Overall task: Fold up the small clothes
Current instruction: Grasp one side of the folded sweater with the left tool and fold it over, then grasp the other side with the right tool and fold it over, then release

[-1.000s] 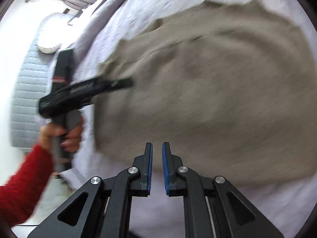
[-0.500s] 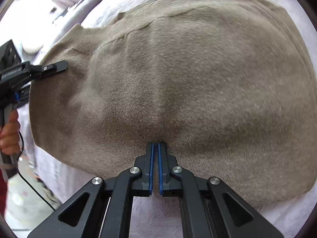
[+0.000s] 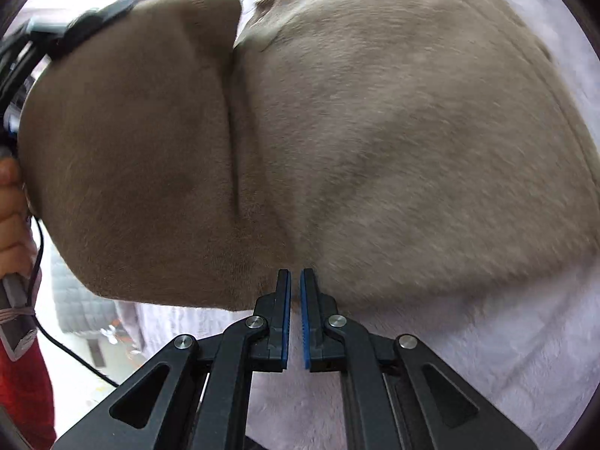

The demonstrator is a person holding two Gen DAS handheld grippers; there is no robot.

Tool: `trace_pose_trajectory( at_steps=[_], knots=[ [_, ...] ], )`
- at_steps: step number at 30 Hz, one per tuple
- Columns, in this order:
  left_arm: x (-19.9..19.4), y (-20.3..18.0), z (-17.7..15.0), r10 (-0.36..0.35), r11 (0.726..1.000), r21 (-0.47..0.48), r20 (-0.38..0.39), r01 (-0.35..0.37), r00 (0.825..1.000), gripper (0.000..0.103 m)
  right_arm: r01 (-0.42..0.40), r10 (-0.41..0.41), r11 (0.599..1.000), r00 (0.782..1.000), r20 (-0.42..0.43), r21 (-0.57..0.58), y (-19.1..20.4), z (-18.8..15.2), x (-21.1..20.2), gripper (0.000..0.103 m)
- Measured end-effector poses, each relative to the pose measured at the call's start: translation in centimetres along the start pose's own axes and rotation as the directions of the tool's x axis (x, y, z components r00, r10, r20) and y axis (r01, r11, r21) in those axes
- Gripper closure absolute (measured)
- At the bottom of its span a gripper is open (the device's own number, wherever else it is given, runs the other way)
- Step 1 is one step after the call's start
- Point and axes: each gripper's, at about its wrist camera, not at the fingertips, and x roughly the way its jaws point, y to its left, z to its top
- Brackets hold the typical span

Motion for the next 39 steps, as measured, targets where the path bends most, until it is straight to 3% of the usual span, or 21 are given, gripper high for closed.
trace_pose_trajectory(
  at_steps=[5, 6, 9, 14, 18, 21, 22, 23, 24, 25, 26, 28, 30, 36, 39],
  knots=[
    [7.1, -4.8, -1.0, 0.023, 0.997, 0.074, -0.086, -0.017, 0.996, 0.084, -0.073, 0.073, 0.995, 0.997, 0.004, 0.063, -3.4, -0.2, -1.0, 0.098],
    [8.5, -5.5, -1.4, 0.021, 0.997, 0.081, -0.108, -0.012, 0.994, 0.095, -0.089, 0.089, 0.993, 0.996, 0.002, 0.074, -3.8, -0.2, -1.1, 0.098],
    [11.8, -7.2, -2.9, 0.113, 0.984, 0.152, -0.144, -0.091, 0.983, 0.095, -0.121, 0.122, 0.989, 0.993, -0.002, 0.089, -4.9, -0.1, -1.5, 0.098],
    [10.7, -7.8, -3.2, 0.13, 0.98, 0.164, -0.118, -0.11, 0.984, 0.095, -0.126, 0.125, 0.988, 0.992, 0.017, 0.091, -6.4, 0.5, -3.4, 0.096],
    [7.9, -8.1, -3.3, 0.139, 0.973, 0.196, -0.061, -0.124, 0.988, 0.094, -0.12, 0.11, 0.986, 0.99, 0.089, 0.114, -8.0, 1.5, -5.7, 0.096],
    [6.5, -7.5, -3.2, 0.168, 0.969, 0.187, -0.034, -0.159, 0.985, 0.094, -0.169, 0.143, 0.972, 0.978, 0.154, 0.166, -9.7, 2.9, -7.3, 0.085],
    [6.0, -7.1, -3.2, 0.182, 0.969, 0.177, -0.033, -0.173, 0.983, 0.089, -0.206, 0.171, 0.958, 0.968, 0.181, 0.197, -10.3, 3.3, -7.6, 0.072],
    [5.8, -6.6, -3.2, 0.197, 0.968, 0.168, -0.034, -0.189, 0.98, 0.077, -0.243, 0.198, 0.943, 0.958, 0.206, 0.227, -10.8, 3.6, -7.8, 0.056],
    [5.4, -6.0, -3.2, 0.217, 0.965, 0.156, -0.031, -0.21, 0.976, 0.035, -0.292, 0.234, 0.921, 0.943, 0.235, 0.257, -11.6, 4.1, -8.1, 0.052],
    [4.9, -5.5, -3.3, 0.246, 0.96, 0.14, -0.004, -0.243, 0.969, 0.016, -0.336, 0.267, 0.9, 0.928, 0.258, 0.277, -12.0, 4.3, -7.9, 0.052],
    [4.3, -5.1, -3.4, 0.259, 0.956, 0.131, 0.032, -0.261, 0.965, 0.005, -0.372, 0.295, 0.881, 0.915, 0.276, 0.292, -12.3, 4.6, -7.7, 0.052],
    [3.6, -4.1, -3.5, 0.276, 0.953, 0.118, 0.047, -0.279, 0.96, 0.005, -0.426, 0.341, 0.85, 0.893, 0.294, 0.309, -13.9, 6.6, -8.6, 0.051],
    [3.1, -2.6, -3.4, 0.296, 0.951, 0.079, 0.044, -0.299, 0.954, 0.005, -0.433, 0.355, 0.848, 0.892, 0.279, 0.305, -13.9, 8.0, -8.4, 0.051],
    [3.0, 3.1, -3.0, 0.317, 0.947, -0.042, -0.02, -0.317, 0.948, 0.005, -0.338, 0.303, 0.919, 0.935, 0.184, 0.202, -11.1, 13.3, -6.5, 0.051],
    [2.6, 6.0, -3.1, 0.283, 0.95, -0.131, -0.027, -0.284, 0.959, 0.005, -0.295, 0.272, 0.943, 0.95, 0.152, 0.156, -9.6, 15.4, -6.4, 0.051]
  ],
)
